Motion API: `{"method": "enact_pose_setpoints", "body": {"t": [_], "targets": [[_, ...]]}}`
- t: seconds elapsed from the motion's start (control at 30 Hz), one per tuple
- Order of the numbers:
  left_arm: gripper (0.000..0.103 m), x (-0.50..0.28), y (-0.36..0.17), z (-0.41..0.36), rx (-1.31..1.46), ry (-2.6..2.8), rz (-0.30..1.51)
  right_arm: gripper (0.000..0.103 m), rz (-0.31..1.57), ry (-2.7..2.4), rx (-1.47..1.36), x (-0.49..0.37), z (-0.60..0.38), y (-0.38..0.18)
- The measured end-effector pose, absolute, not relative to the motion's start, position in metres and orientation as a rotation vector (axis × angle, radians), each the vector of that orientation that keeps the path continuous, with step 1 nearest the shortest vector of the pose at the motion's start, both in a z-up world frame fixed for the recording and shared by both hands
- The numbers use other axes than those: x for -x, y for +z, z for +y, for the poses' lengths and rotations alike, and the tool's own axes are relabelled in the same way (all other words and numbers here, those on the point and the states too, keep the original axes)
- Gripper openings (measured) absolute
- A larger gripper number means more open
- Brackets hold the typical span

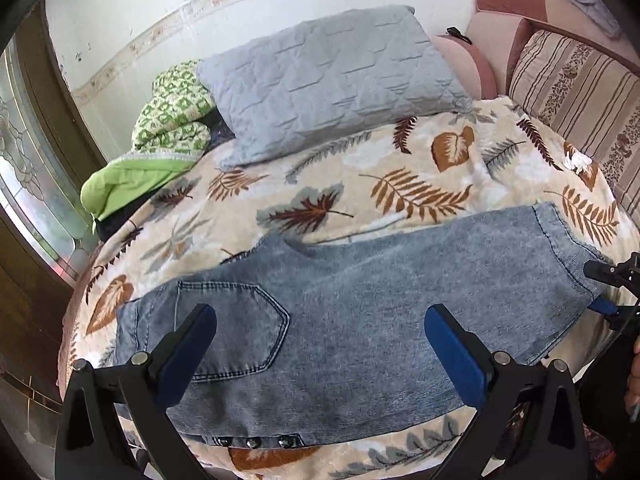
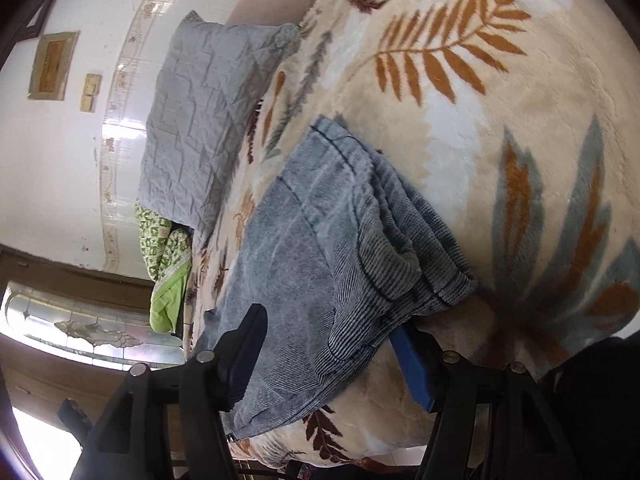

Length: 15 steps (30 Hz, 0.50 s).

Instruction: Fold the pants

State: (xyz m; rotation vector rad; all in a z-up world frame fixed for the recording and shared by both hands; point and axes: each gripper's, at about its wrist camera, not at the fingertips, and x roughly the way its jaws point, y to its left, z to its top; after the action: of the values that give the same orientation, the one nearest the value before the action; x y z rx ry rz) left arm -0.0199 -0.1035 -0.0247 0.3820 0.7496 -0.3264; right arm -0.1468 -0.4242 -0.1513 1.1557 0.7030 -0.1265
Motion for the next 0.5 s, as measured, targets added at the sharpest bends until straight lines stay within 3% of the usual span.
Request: {"method": "enact_pose_setpoints", "body": {"t": [0.5], "targets": [[0.103,0.017,-0.032,-0.108,-0.39,-0.322,0.759,0.064,0.726,-0.19,-1.111,0.141,-0.425,-0.158]]}}
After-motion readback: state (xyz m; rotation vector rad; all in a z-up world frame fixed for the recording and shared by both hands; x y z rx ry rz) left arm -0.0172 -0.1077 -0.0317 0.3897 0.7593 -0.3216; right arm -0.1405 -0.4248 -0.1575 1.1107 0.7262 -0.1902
